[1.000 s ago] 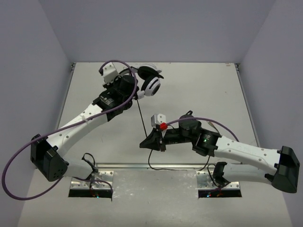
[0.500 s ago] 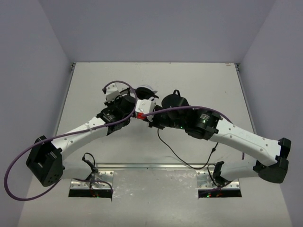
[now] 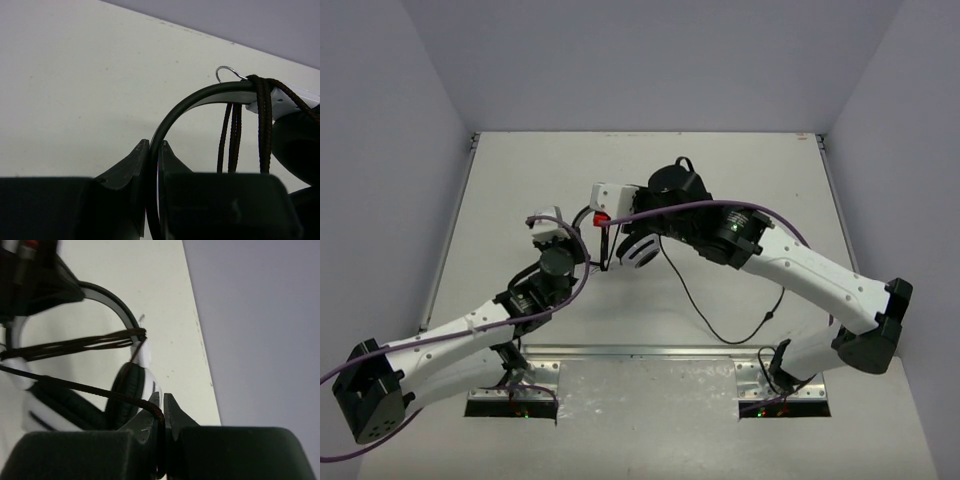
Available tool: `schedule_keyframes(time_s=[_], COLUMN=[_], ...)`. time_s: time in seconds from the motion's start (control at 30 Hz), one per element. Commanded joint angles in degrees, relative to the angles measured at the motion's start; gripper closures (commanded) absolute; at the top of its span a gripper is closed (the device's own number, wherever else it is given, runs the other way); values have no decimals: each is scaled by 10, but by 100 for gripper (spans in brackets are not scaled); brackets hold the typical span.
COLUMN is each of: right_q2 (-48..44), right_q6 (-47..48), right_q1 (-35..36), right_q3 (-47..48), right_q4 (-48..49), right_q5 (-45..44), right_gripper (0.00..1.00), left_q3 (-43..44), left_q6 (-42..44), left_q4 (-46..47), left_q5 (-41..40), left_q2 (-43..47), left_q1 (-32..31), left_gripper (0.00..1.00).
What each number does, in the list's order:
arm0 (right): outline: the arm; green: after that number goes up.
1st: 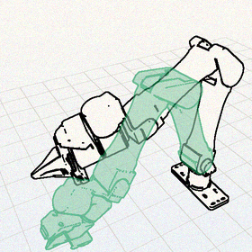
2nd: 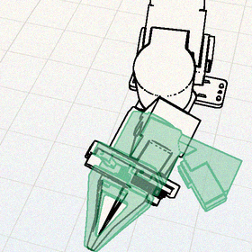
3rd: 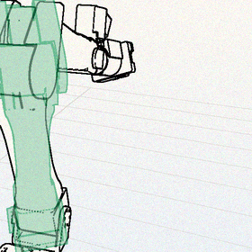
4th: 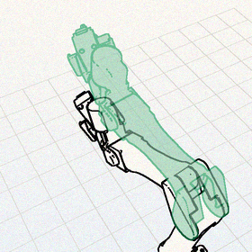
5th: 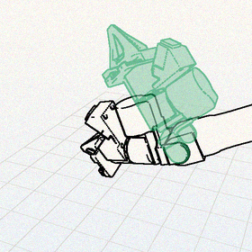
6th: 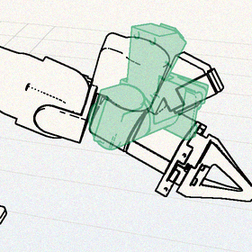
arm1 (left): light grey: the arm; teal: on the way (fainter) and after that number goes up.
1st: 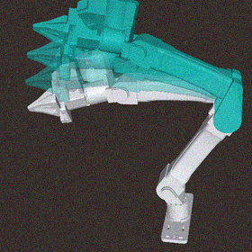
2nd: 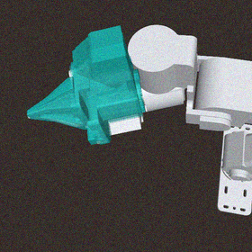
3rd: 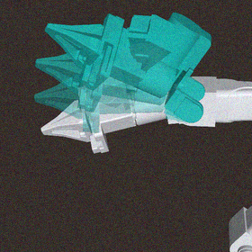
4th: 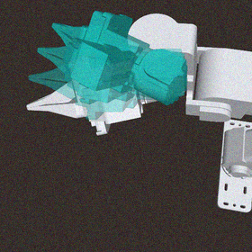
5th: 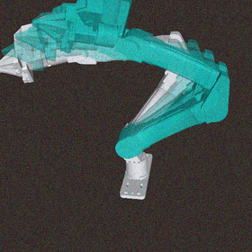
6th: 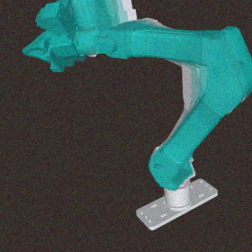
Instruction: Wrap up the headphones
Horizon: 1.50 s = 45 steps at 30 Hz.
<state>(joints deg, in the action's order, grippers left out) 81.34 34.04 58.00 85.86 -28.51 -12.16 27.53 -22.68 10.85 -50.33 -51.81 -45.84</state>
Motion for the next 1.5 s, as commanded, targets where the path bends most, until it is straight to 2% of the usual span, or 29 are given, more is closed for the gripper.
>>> schedule_keyframes(time_s=[0.0, 0.13, 0.23, 0.37, 0.4, 0.43, 0.5, 0.57, 0.6, 0.77, 0.9, 0.93, 1.07, 1.2, 1.33, 1.47], right_q2=[9, 29, 30, 38, 43, 48, 53, 46, 37, 40, 40, 46, 62, 59, 67, 81], right_q6=[67, 102, 131, 188, 195, 195, 170, 148, 142, 132, 72, 54, -5, -55, -66, -57], right_q1=[-46, -108, -119, -124, -128, -134, -146, -146, -147, -147, -146, -147, -142, -120, -70, -55], right_q3=[60, 69, 67, 64, 69, 78, 101, 101, 92, 81, 119, 129, 163, 155, 164, 192], right_q4=[65, 111, 165, 278, 293, 299, 287, 263, 241, 238, 146, 131, 71, 65, 64, 75], right_q5=[-58, -122, -145, -205, -221, -233, -245, -227, -183, -128, 12, 21, 78, 109, 108, 55], right_gripper=[98, 91, 90, 92, 93, 98, 98, 97, 96, 98, 98, 98, 99, 99, 99, 99], left_q3=[-25, -34, -28, -19, -18, -10, -3, 2, 2, 1, 34, 38, 88, 132, 161, 135], left_q6=[68, 84, 92, 98, 98, 91, 90, 95, 97, 113, 123, 122, 99, 64, 49, 55], left_q4=[108, 81, 63, 46, 44, 25, 13, 9, 14, 44, 25, 24, -23, -61, -86, -40], left_q5=[57, 94, 109, 110, 102, 80, 61, 64, 72, 166, 226, 229, 191, 130, 102, 129], left_q2=[50, 76, 73, 55, 51, 43, 31, 18, 16, 27, 8, 6, -12, -42, -74, -68], left_q1=[-5, -5, -10, -16, -18, -19, -21, -25, -28, -28, -36, -38, -41, -42, -42, -47], left_gripper=[100, 100, 100, 100, 100, 100, 100, 100, 100, 100, 100, 100, 100, 100, 100, 100])
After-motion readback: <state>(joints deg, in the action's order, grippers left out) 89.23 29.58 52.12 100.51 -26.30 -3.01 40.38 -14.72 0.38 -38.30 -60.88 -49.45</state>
